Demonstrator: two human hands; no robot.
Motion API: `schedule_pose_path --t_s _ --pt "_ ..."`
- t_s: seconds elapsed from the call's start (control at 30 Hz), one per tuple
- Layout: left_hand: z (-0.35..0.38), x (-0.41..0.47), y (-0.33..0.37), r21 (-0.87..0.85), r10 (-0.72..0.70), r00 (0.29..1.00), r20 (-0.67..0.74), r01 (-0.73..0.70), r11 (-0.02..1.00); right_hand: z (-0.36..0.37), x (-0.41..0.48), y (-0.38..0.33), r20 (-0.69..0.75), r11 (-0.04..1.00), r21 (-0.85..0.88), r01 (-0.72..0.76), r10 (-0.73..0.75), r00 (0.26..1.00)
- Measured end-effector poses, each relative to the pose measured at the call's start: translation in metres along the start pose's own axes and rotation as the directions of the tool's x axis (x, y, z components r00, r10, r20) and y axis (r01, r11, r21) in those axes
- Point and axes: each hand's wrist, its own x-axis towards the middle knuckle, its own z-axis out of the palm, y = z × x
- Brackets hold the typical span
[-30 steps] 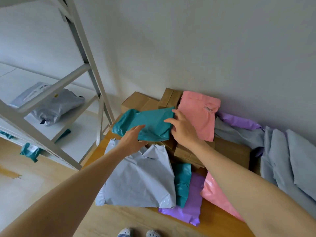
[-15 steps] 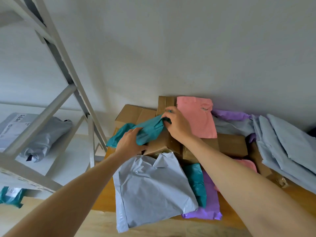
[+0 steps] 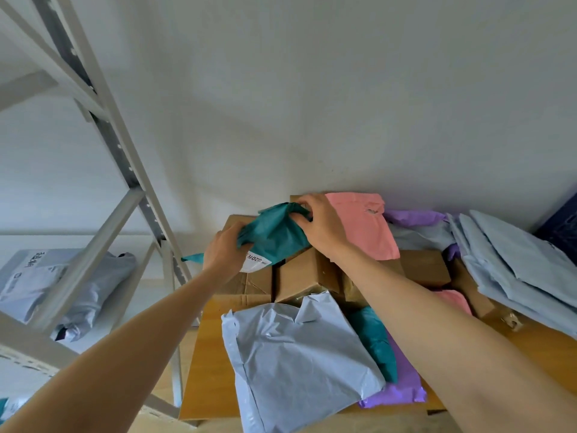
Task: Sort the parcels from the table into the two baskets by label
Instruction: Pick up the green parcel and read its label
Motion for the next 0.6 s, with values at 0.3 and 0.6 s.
schedule_pose_path --t_s 0.3,0.6 --pt "-0.032 0.019 0.022 -0.166 -0.075 0.997 -0.006 0.073 0.983 -0.019 -0.002 0.009 -0.106 0.997 0.043 -0.062 0.066 0.992" --pt "-0.047 0.027 0.060 -0.654 -0.286 0.957 0.035 0.238 0.718 -0.030 -0.003 0.009 -0.095 0.993 0.075 -0.086 0.093 0.991"
